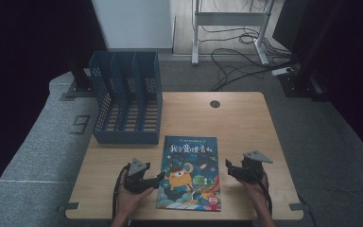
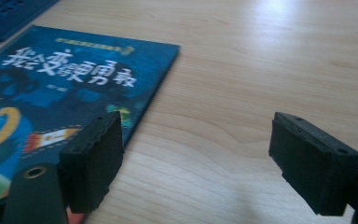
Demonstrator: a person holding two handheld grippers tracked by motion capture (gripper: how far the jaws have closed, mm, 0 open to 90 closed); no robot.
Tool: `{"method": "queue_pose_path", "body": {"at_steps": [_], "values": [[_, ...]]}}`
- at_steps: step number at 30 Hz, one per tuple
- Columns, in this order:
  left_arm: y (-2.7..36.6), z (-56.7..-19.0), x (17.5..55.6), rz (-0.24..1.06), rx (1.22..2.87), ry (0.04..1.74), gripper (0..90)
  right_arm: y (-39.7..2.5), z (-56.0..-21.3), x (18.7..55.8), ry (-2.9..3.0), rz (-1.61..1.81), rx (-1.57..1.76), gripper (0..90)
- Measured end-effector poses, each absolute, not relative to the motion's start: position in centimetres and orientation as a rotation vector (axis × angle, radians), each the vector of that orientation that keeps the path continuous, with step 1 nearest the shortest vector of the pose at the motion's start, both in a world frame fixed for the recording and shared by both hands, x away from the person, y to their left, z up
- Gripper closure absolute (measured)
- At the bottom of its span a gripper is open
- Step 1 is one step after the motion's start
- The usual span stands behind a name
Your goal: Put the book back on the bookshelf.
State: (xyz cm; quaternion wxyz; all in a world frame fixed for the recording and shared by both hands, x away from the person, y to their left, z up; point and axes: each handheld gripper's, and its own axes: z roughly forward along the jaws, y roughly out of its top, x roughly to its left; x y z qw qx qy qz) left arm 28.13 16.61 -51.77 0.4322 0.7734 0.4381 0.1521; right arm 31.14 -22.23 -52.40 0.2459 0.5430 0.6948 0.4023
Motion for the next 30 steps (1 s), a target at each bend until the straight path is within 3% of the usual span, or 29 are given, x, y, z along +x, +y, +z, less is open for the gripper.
{"method": "queue_pose_path", "body": {"at_steps": [30], "values": [[14.7,-53.1,28.3,0.345,1.993,1.137,23.0,-15.4,-53.8,30.2,2.103,1.112,1.363,18.8]]}}
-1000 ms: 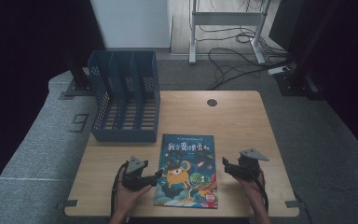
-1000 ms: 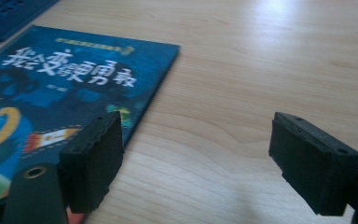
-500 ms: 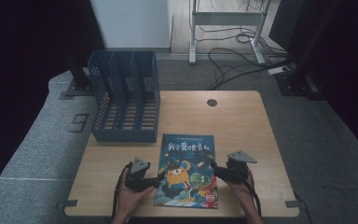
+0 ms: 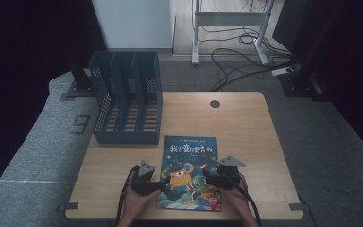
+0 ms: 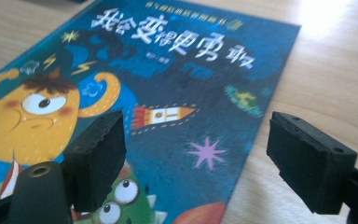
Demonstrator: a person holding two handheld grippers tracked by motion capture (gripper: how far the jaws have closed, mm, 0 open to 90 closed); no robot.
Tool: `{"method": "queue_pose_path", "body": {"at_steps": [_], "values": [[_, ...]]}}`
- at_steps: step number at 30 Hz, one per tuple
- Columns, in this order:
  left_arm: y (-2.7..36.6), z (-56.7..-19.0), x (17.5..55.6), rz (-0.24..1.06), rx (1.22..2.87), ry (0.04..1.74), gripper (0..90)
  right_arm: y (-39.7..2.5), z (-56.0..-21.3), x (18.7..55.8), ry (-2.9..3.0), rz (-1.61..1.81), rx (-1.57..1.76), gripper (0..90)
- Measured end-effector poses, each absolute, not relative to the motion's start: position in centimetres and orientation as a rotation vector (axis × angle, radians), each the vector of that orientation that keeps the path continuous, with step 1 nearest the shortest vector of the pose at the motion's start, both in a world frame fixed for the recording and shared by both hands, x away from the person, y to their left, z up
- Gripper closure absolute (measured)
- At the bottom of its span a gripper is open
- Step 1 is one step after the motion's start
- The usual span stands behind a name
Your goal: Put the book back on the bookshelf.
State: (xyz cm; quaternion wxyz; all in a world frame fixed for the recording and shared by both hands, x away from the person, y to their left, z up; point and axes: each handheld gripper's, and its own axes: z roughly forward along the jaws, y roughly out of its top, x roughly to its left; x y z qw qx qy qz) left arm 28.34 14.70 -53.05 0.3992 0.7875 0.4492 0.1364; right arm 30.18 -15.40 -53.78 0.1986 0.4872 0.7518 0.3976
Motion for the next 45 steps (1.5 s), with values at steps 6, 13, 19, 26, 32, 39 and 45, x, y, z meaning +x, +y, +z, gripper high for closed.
{"method": "queue_pose_path", "body": {"at_steps": [6,13,19,26,32,39,45], "values": [[14.3,-53.6,28.5,0.320,2.008,1.145,22.7,-14.7,-54.6,30.3,2.151,1.074,1.366,17.5],[14.0,-53.9,28.6,0.302,2.027,1.144,21.7,-14.5,-54.9,30.3,2.157,1.043,1.378,16.0],[13.5,-54.3,28.6,0.282,2.040,1.142,21.2,-14.5,-55.0,30.4,2.159,1.048,1.395,15.4],[13.2,-54.6,28.6,0.279,2.056,1.133,21.0,-14.8,-55.0,30.5,2.168,1.063,1.443,15.2],[12.8,-54.6,28.4,0.306,2.076,1.124,19.6,-14.8,-55.0,30.5,2.179,1.062,1.438,14.2],[12.7,-54.7,28.3,0.316,2.076,1.123,19.7,-15.7,-54.6,30.6,2.173,1.170,1.518,15.8],[12.7,-54.7,28.3,0.315,2.071,1.126,19.7,-16.6,-54.3,30.8,2.151,1.284,1.606,16.3]]}}
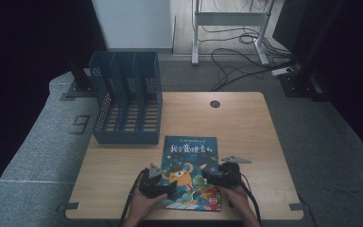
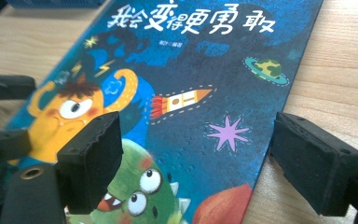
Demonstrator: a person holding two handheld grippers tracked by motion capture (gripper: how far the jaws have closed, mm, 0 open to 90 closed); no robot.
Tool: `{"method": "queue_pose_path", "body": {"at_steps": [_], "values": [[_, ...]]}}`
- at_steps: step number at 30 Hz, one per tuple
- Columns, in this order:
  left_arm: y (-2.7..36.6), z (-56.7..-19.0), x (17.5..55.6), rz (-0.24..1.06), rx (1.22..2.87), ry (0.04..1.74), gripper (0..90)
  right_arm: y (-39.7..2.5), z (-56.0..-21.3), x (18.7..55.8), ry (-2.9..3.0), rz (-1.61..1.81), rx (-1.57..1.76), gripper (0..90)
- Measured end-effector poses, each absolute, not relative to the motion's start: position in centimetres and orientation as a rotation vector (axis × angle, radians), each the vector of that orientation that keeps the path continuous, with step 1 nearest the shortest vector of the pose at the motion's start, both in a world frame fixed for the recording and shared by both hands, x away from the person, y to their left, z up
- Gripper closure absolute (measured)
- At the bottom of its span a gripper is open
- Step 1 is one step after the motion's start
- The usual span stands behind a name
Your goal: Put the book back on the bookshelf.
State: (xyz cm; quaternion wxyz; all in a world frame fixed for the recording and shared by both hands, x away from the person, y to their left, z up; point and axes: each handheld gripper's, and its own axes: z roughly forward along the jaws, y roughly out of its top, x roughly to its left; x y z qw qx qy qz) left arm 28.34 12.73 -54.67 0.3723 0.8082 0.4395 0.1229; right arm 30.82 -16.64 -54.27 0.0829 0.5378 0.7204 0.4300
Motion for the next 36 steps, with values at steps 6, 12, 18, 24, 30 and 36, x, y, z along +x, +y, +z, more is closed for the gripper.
{"method": "queue_pose_path", "body": {"at_steps": [6,12,18,24,30,36], "values": [[13.0,-54.6,28.5,0.286,2.056,1.128,19.7,-17.4,-53.7,30.8,2.136,1.377,1.649,18.3],[13.3,-54.6,28.6,0.258,2.042,1.126,19.6,-18.0,-53.1,30.7,2.118,1.458,1.665,20.1],[13.6,-54.6,28.7,0.237,2.033,1.124,19.5,-18.3,-52.6,30.6,2.119,1.488,1.654,21.5],[13.7,-54.6,28.8,0.220,2.023,1.125,19.5,-18.8,-52.4,30.6,2.110,1.551,1.658,24.2],[13.9,-54.6,28.9,0.204,2.015,1.127,19.6,-18.9,-52.3,30.6,2.099,1.586,1.649,24.6],[14.0,-54.6,28.9,0.191,2.007,1.128,19.5,-19.1,-52.1,30.5,2.088,1.626,1.630,25.0]]}}
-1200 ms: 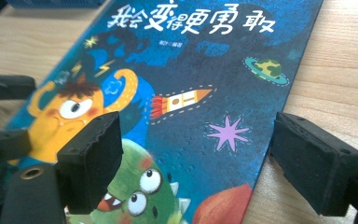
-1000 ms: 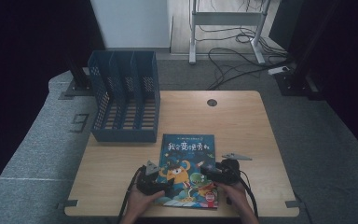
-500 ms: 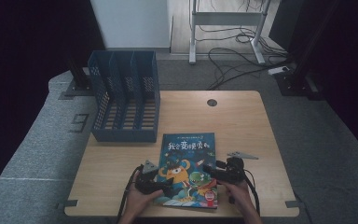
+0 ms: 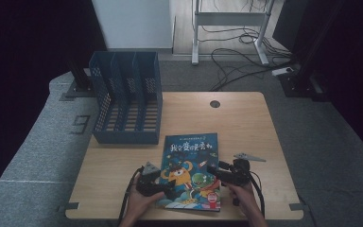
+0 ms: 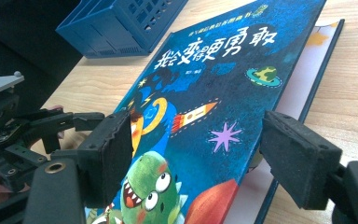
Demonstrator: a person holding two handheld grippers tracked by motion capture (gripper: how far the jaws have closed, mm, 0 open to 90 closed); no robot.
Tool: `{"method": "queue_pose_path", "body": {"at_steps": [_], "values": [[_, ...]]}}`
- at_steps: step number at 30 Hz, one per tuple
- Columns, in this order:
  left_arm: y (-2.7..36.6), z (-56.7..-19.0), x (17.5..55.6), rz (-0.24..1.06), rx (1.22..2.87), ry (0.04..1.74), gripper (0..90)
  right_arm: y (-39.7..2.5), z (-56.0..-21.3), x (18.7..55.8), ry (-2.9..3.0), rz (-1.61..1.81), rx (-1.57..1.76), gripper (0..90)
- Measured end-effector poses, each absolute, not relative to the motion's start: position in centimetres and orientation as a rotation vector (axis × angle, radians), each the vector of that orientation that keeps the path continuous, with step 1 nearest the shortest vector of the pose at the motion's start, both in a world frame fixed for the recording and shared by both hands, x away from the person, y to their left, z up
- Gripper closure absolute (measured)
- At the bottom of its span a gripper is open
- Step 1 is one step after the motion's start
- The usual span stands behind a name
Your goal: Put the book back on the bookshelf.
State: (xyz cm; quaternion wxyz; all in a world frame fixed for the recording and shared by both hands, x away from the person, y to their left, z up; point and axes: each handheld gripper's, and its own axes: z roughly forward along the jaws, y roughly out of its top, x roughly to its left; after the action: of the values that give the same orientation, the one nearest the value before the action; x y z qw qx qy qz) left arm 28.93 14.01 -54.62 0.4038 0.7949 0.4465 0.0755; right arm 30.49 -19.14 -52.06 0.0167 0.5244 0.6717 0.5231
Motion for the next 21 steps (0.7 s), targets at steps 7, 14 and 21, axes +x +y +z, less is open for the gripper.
{"method": "queue_pose_path", "body": {"at_steps": [7,14,21], "values": [[13.95,-54.64,28.90,0.196,2.012,1.123,19.4,-19.24,-52.21,30.62,2.092,1.636,1.624,24.1],[13.85,-54.63,28.86,0.206,2.021,1.122,18.2,-18.91,-52.44,30.64,2.077,1.613,1.617,22.8],[13.88,-54.55,28.86,0.203,2.020,1.135,19.2,-18.75,-52.59,30.68,2.075,1.597,1.622,22.4]]}}
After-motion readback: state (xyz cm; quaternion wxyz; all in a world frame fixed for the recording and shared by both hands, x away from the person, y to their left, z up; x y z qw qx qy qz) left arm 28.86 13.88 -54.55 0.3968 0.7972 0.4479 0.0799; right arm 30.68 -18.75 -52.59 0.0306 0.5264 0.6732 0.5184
